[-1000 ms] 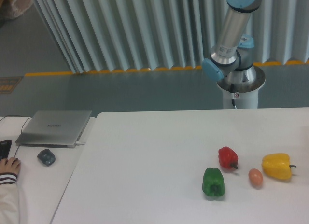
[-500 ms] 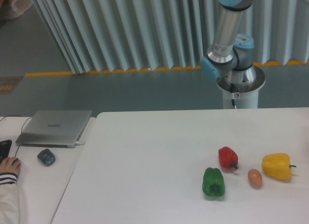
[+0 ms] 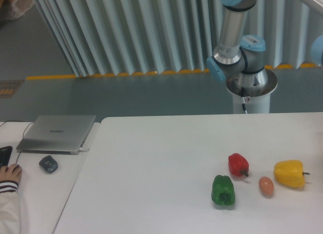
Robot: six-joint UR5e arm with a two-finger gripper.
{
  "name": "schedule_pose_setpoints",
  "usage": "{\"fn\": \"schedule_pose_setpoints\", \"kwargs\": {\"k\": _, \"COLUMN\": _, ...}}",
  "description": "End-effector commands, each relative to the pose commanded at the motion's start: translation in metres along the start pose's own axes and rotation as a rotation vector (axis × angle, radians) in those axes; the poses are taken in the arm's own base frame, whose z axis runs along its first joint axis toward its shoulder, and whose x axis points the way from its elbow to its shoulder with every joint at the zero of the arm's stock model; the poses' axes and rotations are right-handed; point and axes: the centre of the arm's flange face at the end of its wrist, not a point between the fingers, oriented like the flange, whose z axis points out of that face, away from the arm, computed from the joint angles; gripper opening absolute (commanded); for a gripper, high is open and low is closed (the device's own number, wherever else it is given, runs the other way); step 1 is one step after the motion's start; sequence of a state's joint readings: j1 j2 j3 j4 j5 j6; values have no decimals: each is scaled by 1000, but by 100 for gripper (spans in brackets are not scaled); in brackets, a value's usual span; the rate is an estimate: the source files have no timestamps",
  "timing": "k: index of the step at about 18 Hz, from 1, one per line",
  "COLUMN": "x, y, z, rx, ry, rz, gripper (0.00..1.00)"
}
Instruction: Place the triangular bread in the basket
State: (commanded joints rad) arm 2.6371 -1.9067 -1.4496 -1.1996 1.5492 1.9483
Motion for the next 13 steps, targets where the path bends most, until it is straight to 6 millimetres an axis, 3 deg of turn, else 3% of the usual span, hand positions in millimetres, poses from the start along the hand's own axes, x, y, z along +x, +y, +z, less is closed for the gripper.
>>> {"fn": "schedule_pose_setpoints", "kwargs": {"k": 3, "x": -2, "y": -25, "z": 1, "rx": -19, "ry": 6, "rz": 24, "gripper": 100}}
{"fn": "schedule_pose_setpoints", "kwargs": {"k": 6, "x": 1, "y": -27, "z": 0, "rx": -13, "ry": 4, "rz": 29, "gripper": 100}}
{"fn": "schedule_pose_setpoints", "kwargs": {"k": 9, "x": 2, "y": -42, "z": -4, "rx": -11, "ry": 0, "rz": 48, "gripper": 100}}
{"fn": "schedule_pose_setpoints", "kwargs": {"k": 13, "x": 6, "y": -41, "z": 1, "rx": -10, "ry": 13, "rz": 45, "gripper": 100}}
